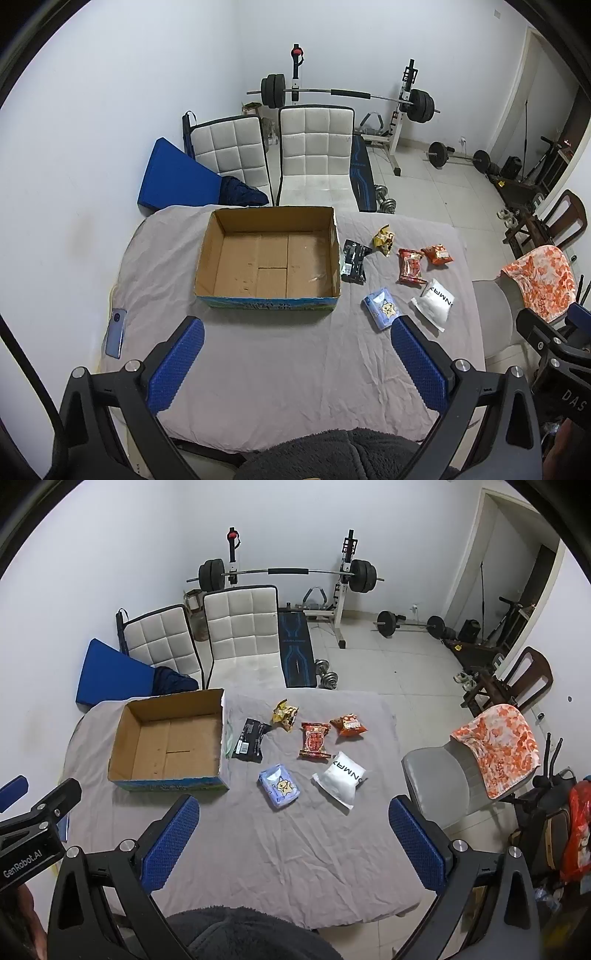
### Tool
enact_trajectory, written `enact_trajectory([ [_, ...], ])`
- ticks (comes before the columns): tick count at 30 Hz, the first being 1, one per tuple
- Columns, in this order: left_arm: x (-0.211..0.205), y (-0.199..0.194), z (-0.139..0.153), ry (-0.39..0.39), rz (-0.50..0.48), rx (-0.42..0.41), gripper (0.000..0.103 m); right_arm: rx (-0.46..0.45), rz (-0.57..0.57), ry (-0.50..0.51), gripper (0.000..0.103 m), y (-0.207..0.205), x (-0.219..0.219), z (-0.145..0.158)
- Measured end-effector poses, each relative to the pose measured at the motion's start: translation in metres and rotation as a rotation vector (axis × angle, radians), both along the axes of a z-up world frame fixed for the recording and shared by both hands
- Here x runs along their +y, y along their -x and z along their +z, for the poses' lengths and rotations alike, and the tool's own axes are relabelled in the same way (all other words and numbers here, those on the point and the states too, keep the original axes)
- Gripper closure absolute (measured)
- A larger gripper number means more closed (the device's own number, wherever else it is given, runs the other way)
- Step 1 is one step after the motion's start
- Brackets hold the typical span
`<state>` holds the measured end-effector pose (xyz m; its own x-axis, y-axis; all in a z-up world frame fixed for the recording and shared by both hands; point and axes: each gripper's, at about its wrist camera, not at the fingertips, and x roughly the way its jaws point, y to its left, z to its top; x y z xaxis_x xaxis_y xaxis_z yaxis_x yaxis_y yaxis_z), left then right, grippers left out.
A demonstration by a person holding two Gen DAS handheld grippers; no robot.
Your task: Organize snacks
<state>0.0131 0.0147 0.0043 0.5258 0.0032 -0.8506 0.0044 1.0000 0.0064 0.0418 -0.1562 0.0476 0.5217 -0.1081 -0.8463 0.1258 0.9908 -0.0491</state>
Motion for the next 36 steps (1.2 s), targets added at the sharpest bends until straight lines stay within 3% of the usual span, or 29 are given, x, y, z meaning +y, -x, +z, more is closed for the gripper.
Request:
enact_trajectory([
  [36,0.005,-0.009,-0.006,0.000,0.007,0.009,0.000,-0.010,0.007,0.010,0.000,-0.013,0.001,0.004],
])
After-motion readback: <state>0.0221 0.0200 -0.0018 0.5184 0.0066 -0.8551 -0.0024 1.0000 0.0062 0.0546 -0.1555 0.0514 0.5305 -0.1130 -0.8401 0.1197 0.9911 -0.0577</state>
